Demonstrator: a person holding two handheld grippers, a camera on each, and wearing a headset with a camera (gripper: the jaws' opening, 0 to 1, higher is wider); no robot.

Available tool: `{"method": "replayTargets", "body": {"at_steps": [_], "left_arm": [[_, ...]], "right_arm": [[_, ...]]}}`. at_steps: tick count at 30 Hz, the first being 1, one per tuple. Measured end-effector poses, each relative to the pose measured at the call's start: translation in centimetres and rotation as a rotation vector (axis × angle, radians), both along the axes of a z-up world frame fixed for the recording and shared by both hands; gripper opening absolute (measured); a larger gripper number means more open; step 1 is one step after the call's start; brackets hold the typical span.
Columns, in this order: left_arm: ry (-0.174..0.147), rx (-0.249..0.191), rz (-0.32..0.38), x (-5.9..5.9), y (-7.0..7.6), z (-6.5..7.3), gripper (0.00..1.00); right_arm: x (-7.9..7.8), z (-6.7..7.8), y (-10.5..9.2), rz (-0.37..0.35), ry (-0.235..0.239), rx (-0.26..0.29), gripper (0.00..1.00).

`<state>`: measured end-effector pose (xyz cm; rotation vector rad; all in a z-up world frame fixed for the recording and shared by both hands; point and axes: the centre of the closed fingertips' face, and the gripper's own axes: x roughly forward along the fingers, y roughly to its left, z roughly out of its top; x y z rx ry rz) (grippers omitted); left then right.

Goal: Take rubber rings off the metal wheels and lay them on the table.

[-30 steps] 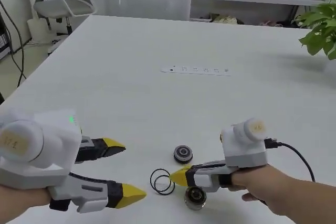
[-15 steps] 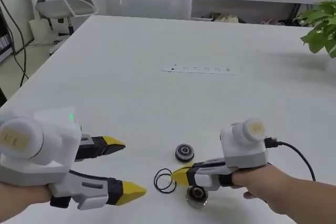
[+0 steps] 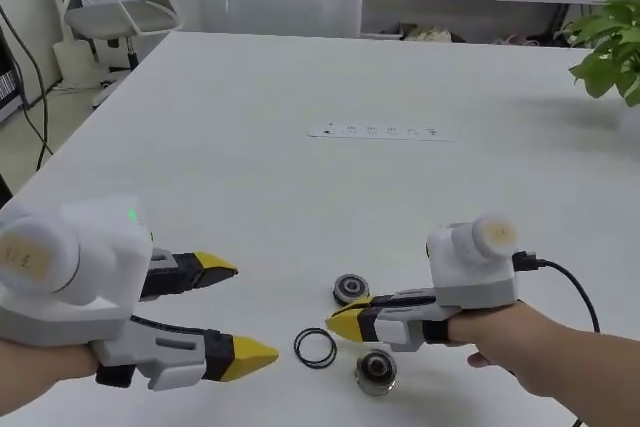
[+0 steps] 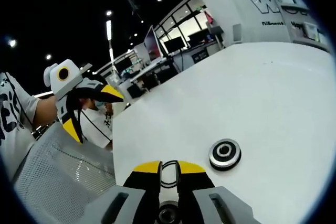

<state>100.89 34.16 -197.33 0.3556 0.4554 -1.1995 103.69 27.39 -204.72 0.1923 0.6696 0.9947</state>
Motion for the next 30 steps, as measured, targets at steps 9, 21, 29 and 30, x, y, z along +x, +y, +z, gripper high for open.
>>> {"method": "replayTargets", "body": {"at_steps": [9, 21, 29, 30], "left_arm": [[-0.001, -0.001, -0.004, 0.5, -0.4, 0.3, 0.55], [0.02, -0.029, 0.003, 2.0, -1.4, 0.9, 0.54], [0.023, -0.037, 0.008, 3.0, -1.7, 1.3, 0.54], [0.023, -0.038, 0.008, 3.3, -1.9, 1.3, 0.53]], "right_arm": [[0.4, 0.8, -1.5, -0.024, -0.037, -0.001, 0.11], [0.7, 1.4, -3.7, -0.059, -0.078, -0.024, 0.14], [1.3, 1.5, -5.1, -0.08, -0.108, -0.051, 0.17], [1.4, 1.5, -5.2, -0.081, -0.112, -0.054, 0.17]]}}
